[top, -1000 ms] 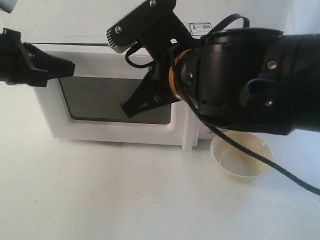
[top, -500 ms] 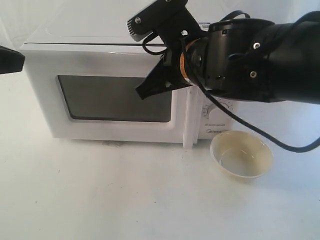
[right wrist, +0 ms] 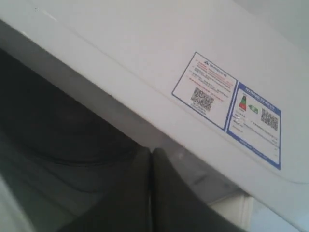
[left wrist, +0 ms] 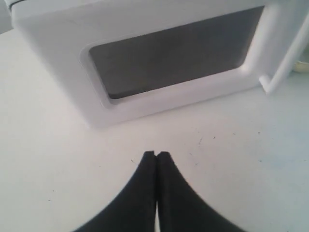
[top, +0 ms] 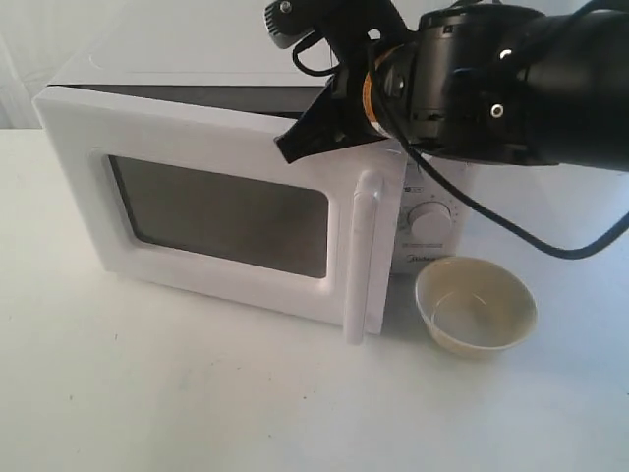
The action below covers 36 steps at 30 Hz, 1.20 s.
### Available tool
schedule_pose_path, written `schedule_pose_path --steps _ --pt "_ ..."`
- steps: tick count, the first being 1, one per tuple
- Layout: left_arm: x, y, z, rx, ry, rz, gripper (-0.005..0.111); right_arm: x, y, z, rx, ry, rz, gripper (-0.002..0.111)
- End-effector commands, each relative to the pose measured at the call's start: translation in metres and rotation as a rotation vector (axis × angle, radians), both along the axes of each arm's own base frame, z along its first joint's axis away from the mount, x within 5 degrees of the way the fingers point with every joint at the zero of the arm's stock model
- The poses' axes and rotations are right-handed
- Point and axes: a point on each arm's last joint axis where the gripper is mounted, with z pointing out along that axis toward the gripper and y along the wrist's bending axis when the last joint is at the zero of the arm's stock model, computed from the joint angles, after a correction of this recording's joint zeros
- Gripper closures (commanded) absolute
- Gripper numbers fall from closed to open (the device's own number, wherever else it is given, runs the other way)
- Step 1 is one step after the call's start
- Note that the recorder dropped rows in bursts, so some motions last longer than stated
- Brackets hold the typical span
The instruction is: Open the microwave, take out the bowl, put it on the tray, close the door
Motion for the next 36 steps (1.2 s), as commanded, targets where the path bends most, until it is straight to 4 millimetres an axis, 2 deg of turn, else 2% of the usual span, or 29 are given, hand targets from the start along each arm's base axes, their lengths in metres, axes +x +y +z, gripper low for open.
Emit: schedule_pose_path --steps 1,4,6,9,12,16,21,26,30,36 --pt "-0.010 0.002 0.001 -0.019 -0.003 0.026 0.107 -0.006 -0.008 0.028 -0.087 -0.132 0.010 0.108" --pt "-0.011 0.002 -0.002 -0.016 0.011 0.021 0.107 -0.027 -0.017 0.069 0.027 -0.192 0.004 0.108" --pt "-0.009 0.002 -0.003 -0.021 -0.002 0.032 0.107 -0.045 -0.020 0.086 0.095 -0.202 0.041 0.108" --pt "-0.001 0.003 -0.003 -0.057 -0.063 0.074 0.107 -0.071 -0.017 0.102 0.132 -0.196 0.156 0.108" --pt "0.015 0.001 -0.008 -0.105 -0.082 0.102 0.107 -0.089 -0.009 0.109 0.139 -0.190 0.257 0.108" --pt "0.045 -0.011 -0.027 -0.116 0.033 0.009 0.107 -0.100 0.002 0.108 0.135 -0.176 0.302 0.108" --pt "0.079 -0.027 -0.039 -0.217 0.028 -0.099 0.107 -0.114 0.014 0.101 0.078 -0.113 0.362 0.108" --pt "0.109 -0.035 -0.039 -0.236 -0.015 -0.161 0.107 -0.128 0.024 0.092 0.024 -0.035 0.407 0.108" --pt "0.129 -0.037 -0.037 -0.224 -0.017 -0.172 0.107 -0.130 0.023 0.084 -0.019 0.009 0.382 0.108" --pt "0.149 -0.039 -0.035 -0.205 -0.030 -0.169 0.107 -0.130 0.022 0.061 -0.075 0.071 0.366 0.108"
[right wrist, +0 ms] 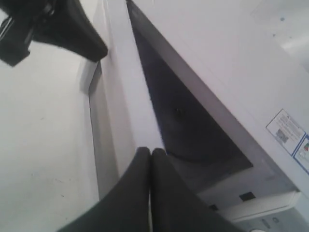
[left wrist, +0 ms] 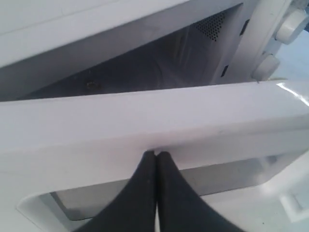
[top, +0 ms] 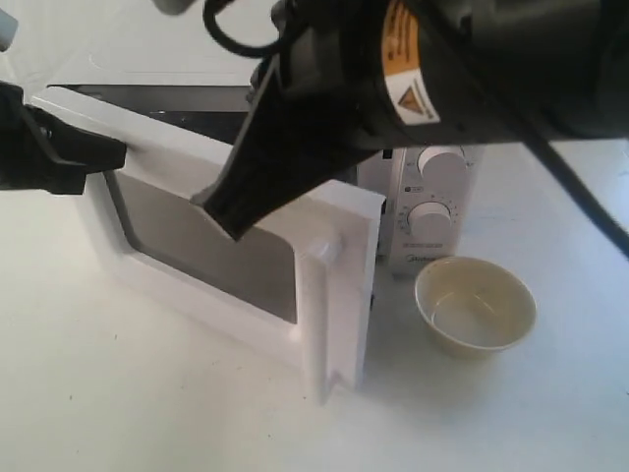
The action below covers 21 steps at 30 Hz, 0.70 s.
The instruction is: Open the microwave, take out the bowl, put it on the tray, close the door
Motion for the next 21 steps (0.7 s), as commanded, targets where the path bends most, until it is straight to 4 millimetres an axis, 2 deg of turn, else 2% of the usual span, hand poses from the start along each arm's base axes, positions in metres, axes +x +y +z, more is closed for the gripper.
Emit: schedule_pose_path --steps 1,6,9,14,17,19,21 --pt "0.012 -0.003 0.007 -0.010 -0.028 -0.003 0.107 -0.001 -0.002 -0.018 -0.057 0.041 -0.018 0.108" --pt "0.013 -0.004 0.010 -0.015 -0.029 -0.020 0.107 0.009 -0.006 -0.029 -0.071 0.027 -0.098 0.108" --pt "0.014 -0.003 0.010 -0.013 -0.034 -0.005 0.107 0.026 -0.005 -0.043 -0.065 0.039 -0.182 0.108" --pt "0.013 -0.004 0.010 -0.015 -0.031 -0.012 0.107 0.058 0.015 -0.070 -0.058 0.042 -0.115 0.108" --pt "0.012 -0.005 0.010 -0.018 -0.027 -0.025 0.107 0.077 0.016 -0.085 -0.105 0.069 -0.217 0.108" --pt "0.009 -0.007 0.010 -0.026 -0.016 -0.056 0.107 0.085 0.011 -0.089 -0.130 0.042 -0.282 0.108" --pt "0.004 -0.007 0.014 -0.043 0.001 -0.070 0.107 0.089 0.013 -0.087 -0.106 0.031 -0.261 0.108"
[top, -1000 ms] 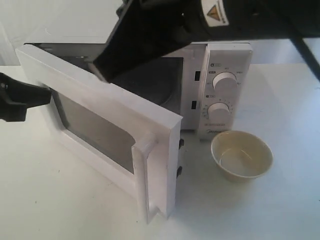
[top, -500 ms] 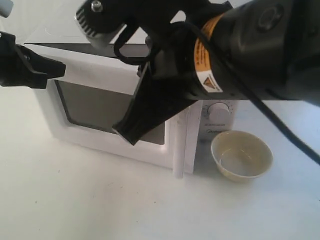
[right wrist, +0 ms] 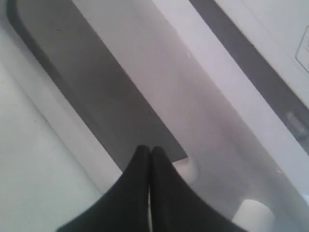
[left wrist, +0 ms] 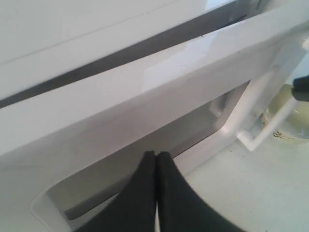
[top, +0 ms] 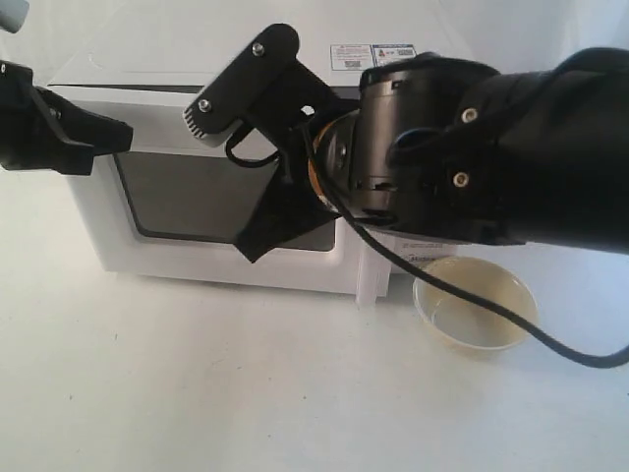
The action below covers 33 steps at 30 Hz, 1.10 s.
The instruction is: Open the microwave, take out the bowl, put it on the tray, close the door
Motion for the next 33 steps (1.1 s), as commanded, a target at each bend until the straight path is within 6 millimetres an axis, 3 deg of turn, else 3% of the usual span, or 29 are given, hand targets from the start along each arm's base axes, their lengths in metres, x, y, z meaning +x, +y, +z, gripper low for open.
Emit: schedule_pose_path --steps 1,3,10,15,24,30,33 --pt "-0.010 -0.004 0.008 -0.038 0.023 -0.046 0.107 0.010 -0.002 0.006 0.031 -0.050 -0.012 0.108" --pt "-0.021 -0.002 0.014 0.009 0.017 -0.057 0.107 0.017 -0.007 0.003 0.049 -0.039 -0.049 0.108" --pt "-0.095 0.015 0.049 0.096 0.043 0.012 0.107 0.034 -0.015 -0.010 0.018 -0.035 -0.081 0.108" --pt "-0.139 0.030 0.060 0.156 0.036 0.110 0.107 0.050 -0.029 -0.014 0.040 -0.029 -0.120 0.108" --pt "-0.179 0.054 0.056 0.261 0.131 0.318 0.107 0.065 -0.038 -0.006 0.064 -0.060 -0.140 0.108" --pt "-0.193 0.062 0.055 0.280 0.146 0.386 0.107 0.063 -0.035 -0.006 0.098 -0.043 -0.144 0.108" --pt "-0.200 0.071 0.052 0.352 0.173 0.460 0.107 0.052 -0.030 -0.004 0.127 -0.008 -0.124 0.108"
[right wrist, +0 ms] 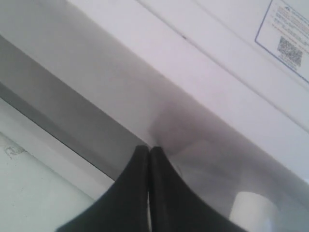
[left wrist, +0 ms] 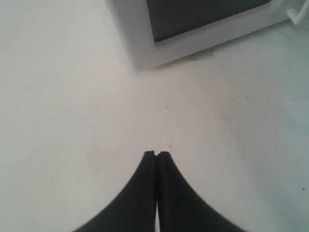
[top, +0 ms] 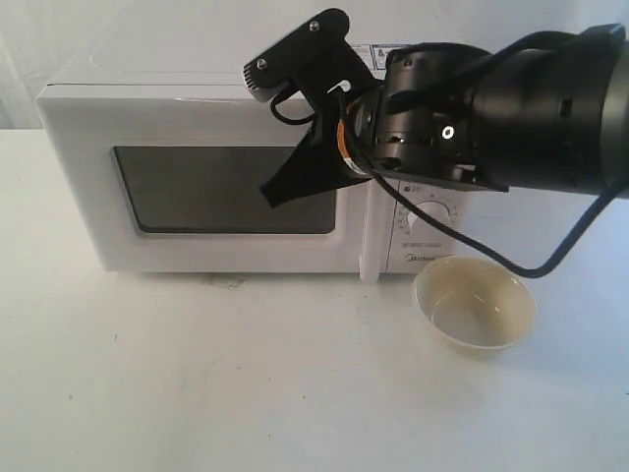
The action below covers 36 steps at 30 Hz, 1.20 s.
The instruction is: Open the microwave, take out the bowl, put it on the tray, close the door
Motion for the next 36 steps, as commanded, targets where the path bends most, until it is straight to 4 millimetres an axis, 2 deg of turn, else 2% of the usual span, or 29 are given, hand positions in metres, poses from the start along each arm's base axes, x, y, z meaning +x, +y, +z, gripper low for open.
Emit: schedule_pose_path --steps 1,5,9,14,17,21,36 --pt "-0.012 0.014 -0.003 0.084 0.052 0.119 0.107 -0.005 -0.002 0.009 -0.010 -0.013 0.013 0.108" --pt "-0.020 0.033 -0.006 0.169 0.099 0.315 0.107 -0.032 0.006 0.023 0.015 -0.029 0.076 0.108" --pt "-0.025 0.034 -0.007 0.173 0.110 0.322 0.107 -0.066 0.008 0.036 0.050 -0.052 0.148 0.108" --pt "-0.025 0.034 -0.007 0.175 0.106 0.319 0.107 -0.099 -0.013 0.053 0.067 -0.074 0.136 0.108" --pt "-0.025 0.034 -0.007 0.175 0.104 0.319 0.107 -0.107 -0.028 0.063 0.066 -0.087 0.088 0.108" --pt "-0.025 0.034 -0.007 0.175 0.104 0.319 0.107 -0.114 -0.037 0.075 0.094 -0.116 0.077 0.108" --pt "-0.025 0.034 -0.007 0.175 0.104 0.319 0.107 -0.116 -0.040 0.078 0.105 -0.126 0.077 0.108"
